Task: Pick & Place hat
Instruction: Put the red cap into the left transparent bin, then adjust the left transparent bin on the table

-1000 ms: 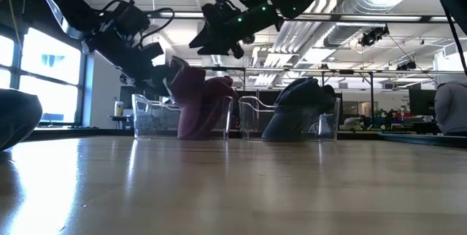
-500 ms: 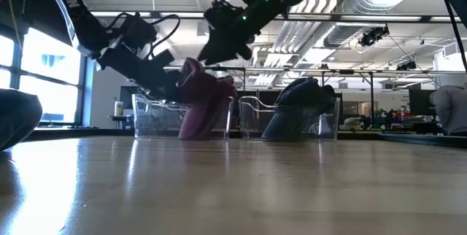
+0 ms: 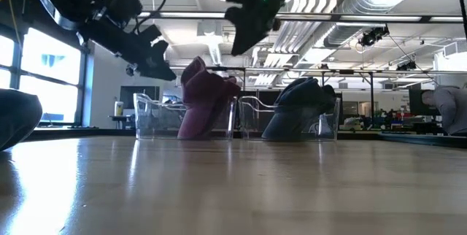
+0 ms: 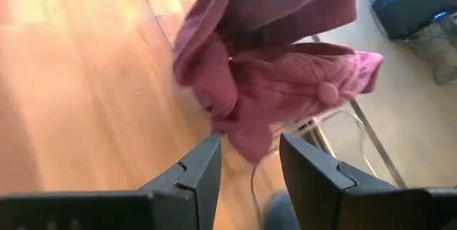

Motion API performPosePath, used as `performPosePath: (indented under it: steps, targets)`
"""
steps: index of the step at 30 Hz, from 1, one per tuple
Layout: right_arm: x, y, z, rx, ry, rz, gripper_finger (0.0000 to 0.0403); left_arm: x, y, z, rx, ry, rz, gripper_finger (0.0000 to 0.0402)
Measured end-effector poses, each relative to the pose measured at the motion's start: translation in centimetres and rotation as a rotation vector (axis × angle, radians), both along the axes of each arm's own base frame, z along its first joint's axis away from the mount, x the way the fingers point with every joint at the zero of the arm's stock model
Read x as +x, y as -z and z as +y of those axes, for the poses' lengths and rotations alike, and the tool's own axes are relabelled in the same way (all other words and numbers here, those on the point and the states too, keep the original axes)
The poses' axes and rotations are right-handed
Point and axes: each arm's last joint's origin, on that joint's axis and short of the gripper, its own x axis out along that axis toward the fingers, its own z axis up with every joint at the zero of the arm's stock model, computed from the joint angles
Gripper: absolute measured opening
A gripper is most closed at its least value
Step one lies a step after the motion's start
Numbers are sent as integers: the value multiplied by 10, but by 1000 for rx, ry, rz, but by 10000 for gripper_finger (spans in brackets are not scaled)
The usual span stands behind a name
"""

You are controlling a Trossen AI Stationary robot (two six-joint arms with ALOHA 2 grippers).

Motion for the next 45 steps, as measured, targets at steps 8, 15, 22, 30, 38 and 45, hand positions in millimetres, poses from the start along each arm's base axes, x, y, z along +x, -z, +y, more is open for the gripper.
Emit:
performPosePath:
  steps: [8, 15, 22, 30, 38, 45]
  targets:
    - [-28, -22, 60, 82, -70, 66, 138, 11, 1, 8, 41, -57, -98, 94]
    - [-39, -20, 121, 43, -82, 87, 138, 42, 21, 23, 80, -2, -227, 94]
    - [-54, -17, 167, -48, -20, 32, 138, 84, 31, 51, 72, 15, -247, 94]
    - [-69, 36, 179, -98, 4, 76, 138, 108, 17, 53, 107, 108, -258, 94]
    - [-82, 72, 173, -87, 30, 105, 138, 93, -17, 29, 76, 194, -132, 94]
    - [-115, 58, 175, -34, 3, 35, 138, 72, -40, -33, 33, 317, 156, 94]
